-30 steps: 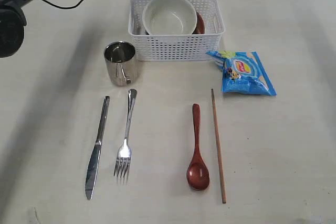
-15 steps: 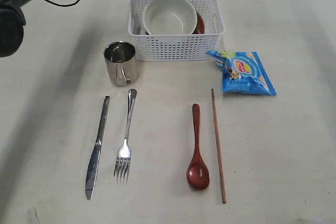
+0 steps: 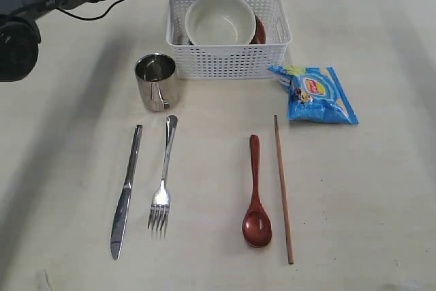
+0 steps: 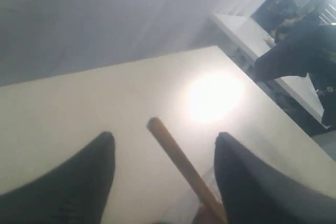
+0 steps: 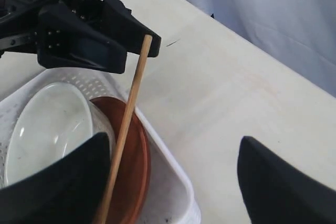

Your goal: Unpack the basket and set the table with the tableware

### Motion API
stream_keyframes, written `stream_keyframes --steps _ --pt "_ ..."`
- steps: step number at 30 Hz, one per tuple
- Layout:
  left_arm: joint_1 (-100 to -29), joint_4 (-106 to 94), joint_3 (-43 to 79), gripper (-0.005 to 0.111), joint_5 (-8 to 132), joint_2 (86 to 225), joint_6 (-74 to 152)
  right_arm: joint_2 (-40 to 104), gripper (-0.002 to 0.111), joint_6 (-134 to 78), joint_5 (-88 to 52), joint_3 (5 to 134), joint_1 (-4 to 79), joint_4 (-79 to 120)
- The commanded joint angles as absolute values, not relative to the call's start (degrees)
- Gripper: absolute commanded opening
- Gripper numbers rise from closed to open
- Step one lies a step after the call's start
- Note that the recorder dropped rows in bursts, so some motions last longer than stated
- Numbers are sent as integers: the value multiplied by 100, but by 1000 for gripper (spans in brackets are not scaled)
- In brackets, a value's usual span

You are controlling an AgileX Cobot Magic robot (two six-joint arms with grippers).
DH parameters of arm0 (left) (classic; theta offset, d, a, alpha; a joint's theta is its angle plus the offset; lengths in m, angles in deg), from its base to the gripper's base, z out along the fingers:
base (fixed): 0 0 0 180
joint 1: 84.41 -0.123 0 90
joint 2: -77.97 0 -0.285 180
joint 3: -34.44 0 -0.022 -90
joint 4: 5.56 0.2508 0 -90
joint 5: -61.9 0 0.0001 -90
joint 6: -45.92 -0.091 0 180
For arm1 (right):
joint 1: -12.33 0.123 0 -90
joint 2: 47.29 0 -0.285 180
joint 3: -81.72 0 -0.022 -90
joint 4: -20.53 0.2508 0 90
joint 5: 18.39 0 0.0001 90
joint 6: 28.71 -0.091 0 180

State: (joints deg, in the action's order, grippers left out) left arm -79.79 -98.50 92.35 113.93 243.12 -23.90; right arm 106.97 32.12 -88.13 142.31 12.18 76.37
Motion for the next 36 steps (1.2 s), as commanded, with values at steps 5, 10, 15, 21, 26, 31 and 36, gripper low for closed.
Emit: stream_keyframes --steps 5,10,15,21,26,31,36 --pt "-7954 -9980 9305 0 11399 24310 -2412 10716 65 3262 -8836 14234 1192 7707" --pt "-7954 -9980 9305 0 11400 24310 -2412 10718 65 3208 -8836 14234 1192 7669" --pt "-8073 -9940 9305 0 11706 24310 -1935 10705 65 2449 -8836 14234 1192 6821" --pt "-8380 -9683 9588 0 12253 24299 -1390 10717 65 1132 -8836 14234 1240 5547" --pt "-8444 -9683 9713 0 12427 24299 -1267 10736 65 1092 -8836 14234 1552 5542" --pt "-8433 -9421 9713 0 12502 24299 -1267 10798 65 547 -8795 14234 1892 4693" --pt "-8433 -9383 9713 0 12527 24299 -1197 10835 49 377 -8836 14234 2058 4663"
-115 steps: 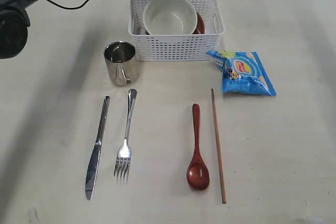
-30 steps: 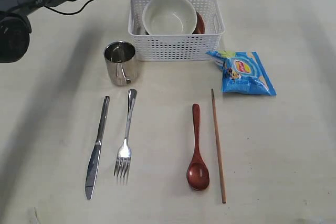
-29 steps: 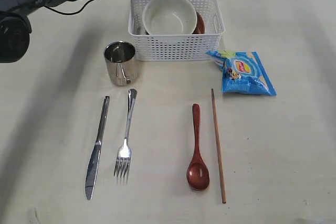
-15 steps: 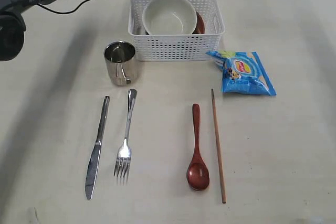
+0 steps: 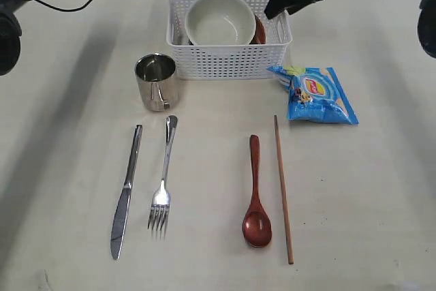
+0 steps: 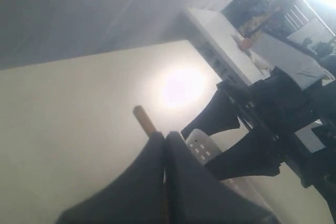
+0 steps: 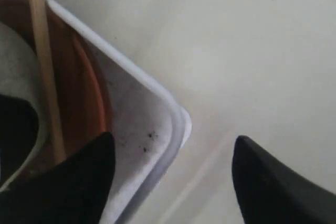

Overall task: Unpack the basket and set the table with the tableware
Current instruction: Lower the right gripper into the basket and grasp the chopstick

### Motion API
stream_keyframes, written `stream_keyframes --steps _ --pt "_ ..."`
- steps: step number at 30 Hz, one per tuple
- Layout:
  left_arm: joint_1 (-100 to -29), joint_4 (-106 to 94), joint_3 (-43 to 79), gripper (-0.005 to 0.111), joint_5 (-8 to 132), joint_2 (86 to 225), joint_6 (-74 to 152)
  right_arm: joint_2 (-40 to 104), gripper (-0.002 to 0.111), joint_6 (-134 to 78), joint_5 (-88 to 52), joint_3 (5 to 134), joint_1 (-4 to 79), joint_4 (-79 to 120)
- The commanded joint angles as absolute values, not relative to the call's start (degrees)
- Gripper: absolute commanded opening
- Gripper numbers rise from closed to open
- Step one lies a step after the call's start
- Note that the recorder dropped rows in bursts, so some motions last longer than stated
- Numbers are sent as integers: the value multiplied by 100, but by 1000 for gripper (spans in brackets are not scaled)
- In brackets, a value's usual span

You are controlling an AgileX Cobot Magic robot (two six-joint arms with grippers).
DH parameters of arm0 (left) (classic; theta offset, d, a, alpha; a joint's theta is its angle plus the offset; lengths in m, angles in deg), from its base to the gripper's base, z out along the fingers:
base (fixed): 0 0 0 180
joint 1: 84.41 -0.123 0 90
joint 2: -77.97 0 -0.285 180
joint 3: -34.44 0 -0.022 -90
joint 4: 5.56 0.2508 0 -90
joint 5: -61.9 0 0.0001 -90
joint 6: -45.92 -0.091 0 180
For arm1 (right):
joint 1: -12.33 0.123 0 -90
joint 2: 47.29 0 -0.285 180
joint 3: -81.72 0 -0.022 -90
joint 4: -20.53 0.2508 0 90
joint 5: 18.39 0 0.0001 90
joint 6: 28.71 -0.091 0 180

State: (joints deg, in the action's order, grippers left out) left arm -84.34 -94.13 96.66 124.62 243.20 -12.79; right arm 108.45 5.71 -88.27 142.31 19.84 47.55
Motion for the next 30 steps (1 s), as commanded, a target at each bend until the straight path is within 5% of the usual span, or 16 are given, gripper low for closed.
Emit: stream_keyframes --steps 1,13,27,30 --pt "-8433 -9383 9713 0 12538 24299 -1184 10835 44 252 -8836 14234 2070 4675" --pt "-8433 -9383 9713 0 12639 24299 -1144 10835 0 -304 -8836 14234 2059 4685" --pt "-8441 -9383 9713 0 12804 24299 -1134 10835 0 -553 -8836 14234 2059 4592" --pt "-8441 -9383 9713 0 12804 24299 -1078 10835 13 -531 -8836 14234 2059 4592"
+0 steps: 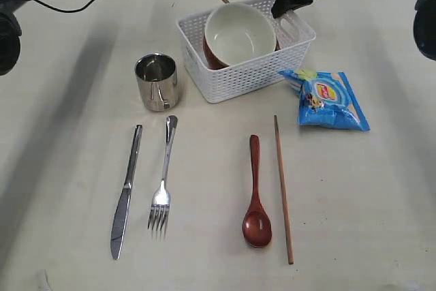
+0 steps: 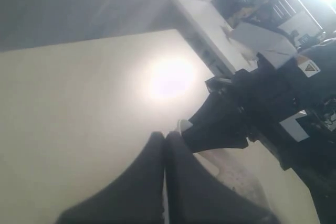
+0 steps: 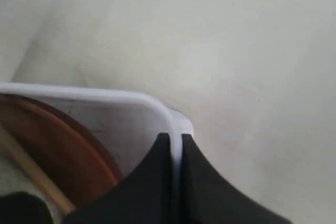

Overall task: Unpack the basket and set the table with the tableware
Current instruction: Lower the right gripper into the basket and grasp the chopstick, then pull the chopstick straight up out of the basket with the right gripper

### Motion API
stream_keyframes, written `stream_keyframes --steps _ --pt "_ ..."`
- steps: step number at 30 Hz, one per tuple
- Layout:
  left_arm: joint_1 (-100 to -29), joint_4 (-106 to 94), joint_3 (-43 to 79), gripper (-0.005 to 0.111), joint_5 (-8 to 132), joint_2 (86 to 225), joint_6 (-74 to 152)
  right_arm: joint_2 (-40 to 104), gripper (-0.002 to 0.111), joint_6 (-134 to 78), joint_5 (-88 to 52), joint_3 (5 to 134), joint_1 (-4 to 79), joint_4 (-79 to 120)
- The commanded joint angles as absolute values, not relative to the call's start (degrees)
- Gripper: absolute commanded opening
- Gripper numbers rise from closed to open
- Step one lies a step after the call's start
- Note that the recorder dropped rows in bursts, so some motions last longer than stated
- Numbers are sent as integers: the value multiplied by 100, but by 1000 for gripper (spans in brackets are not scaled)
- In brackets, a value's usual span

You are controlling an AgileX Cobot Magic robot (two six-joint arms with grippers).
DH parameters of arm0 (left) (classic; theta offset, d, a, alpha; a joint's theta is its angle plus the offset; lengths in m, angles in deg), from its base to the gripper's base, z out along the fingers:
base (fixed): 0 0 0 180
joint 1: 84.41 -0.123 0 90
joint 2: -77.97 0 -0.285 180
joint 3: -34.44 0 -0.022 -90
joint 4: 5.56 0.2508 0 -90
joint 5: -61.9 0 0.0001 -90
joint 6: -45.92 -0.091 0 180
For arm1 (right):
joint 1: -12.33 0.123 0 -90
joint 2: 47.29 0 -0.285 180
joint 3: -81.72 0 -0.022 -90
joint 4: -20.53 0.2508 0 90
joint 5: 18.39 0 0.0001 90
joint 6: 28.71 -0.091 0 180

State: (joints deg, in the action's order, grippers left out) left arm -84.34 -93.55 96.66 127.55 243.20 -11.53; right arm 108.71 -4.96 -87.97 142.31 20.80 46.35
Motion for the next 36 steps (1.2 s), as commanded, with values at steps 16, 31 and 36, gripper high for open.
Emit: stream_keyframes --steps 16,31,36 --pt "-8494 -9119 9713 75 13064 24299 -657 10686 61 -519 -8836 14234 2059 4604" --pt "-8045 -8485 9689 63 12786 24318 -581 10558 61 -519 -8836 14234 2059 4615" --pt "-8056 -8485 9689 39 12786 24318 -509 10558 61 -495 -8836 14234 2059 4615"
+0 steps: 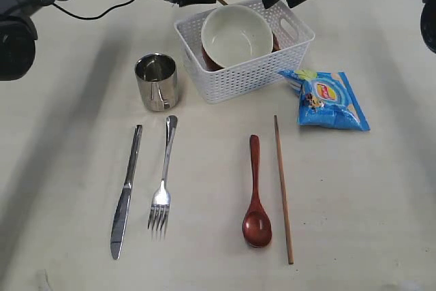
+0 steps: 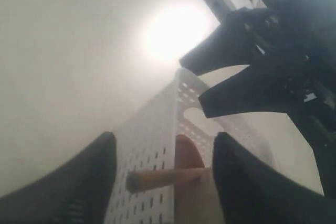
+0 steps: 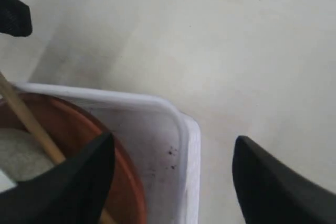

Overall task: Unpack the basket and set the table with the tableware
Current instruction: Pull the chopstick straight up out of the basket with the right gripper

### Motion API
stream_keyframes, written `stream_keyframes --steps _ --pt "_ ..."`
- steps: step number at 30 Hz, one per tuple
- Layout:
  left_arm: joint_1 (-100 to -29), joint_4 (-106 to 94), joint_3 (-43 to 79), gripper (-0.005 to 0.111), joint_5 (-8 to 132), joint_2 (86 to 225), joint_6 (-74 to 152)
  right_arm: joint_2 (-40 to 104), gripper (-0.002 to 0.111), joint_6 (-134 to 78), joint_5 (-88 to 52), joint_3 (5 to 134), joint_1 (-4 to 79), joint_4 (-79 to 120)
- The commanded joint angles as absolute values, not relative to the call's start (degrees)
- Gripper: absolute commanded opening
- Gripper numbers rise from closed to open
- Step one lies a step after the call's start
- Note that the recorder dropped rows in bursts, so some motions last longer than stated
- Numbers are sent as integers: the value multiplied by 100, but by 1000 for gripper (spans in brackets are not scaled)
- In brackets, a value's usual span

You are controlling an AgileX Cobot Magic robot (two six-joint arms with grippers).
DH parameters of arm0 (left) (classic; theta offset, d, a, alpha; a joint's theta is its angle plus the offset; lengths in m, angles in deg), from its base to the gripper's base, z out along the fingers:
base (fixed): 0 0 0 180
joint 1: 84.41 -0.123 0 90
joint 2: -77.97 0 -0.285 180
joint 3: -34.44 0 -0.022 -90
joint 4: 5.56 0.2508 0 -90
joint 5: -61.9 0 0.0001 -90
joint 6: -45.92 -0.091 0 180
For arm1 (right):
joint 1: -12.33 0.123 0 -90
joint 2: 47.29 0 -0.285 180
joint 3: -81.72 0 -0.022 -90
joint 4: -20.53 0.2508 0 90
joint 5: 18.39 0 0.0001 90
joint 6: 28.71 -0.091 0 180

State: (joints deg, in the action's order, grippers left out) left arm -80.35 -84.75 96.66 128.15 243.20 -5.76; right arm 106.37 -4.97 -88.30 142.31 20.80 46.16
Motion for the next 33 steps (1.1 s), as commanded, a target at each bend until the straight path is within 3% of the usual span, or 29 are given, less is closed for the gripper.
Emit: stream_keyframes --steps 1,7,33 --pt "-8056 -8485 9689 34 12786 24318 -500 10558 61 -495 -8836 14234 2059 4615" --pt "-8056 -8562 9689 1 12760 24318 -427 10558 61 -495 -8836 14234 2059 4615" --pt "-8249 -7973 9722 0 13186 22898 -217 9130 61 913 -8836 14234 2236 5805"
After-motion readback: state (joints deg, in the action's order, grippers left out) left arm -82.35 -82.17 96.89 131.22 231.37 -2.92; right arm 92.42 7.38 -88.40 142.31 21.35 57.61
